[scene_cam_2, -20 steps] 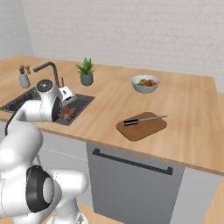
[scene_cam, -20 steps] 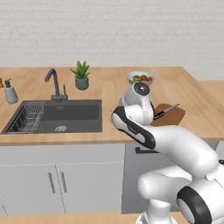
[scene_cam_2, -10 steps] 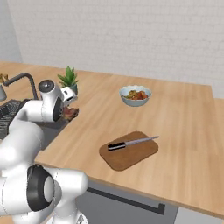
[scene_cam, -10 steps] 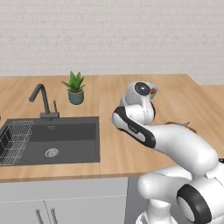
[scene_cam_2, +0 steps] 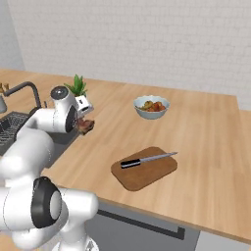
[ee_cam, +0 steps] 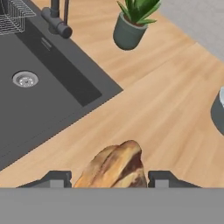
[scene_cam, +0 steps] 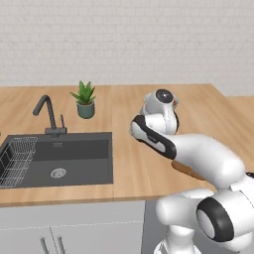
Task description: Pick up the knife from the drawer and place it on the cutting board. Then place the meat from the plate to the cutting board.
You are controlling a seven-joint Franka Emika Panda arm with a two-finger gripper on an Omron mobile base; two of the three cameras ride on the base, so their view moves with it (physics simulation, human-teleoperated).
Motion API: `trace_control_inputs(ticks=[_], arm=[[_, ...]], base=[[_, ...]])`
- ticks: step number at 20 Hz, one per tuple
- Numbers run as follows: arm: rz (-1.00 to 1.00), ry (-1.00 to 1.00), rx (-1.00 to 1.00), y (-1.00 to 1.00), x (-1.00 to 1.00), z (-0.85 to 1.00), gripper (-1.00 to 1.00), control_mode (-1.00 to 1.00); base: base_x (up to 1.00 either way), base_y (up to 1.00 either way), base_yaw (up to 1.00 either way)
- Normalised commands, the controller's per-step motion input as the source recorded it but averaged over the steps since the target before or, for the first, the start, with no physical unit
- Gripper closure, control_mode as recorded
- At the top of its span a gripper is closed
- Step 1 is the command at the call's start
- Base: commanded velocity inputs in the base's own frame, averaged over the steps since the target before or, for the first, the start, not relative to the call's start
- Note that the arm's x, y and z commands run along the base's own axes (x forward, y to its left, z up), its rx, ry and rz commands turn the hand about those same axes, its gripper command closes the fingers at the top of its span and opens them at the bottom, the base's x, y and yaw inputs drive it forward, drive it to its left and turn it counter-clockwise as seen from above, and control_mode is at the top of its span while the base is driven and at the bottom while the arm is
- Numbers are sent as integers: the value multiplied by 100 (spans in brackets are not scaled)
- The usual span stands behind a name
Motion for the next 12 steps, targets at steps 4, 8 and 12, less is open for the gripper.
trace_control_inputs(ticks=[4, 8, 12], arm=[[-4, 5, 0, -75, 1, -6, 100, -100], [-2, 1, -1, -100, -38, -23, 100, -100], [-3, 0, -1, -100, -58, -34, 100, -100]], base=[[0, 0, 0], [0, 0, 0], [0, 0, 0]])
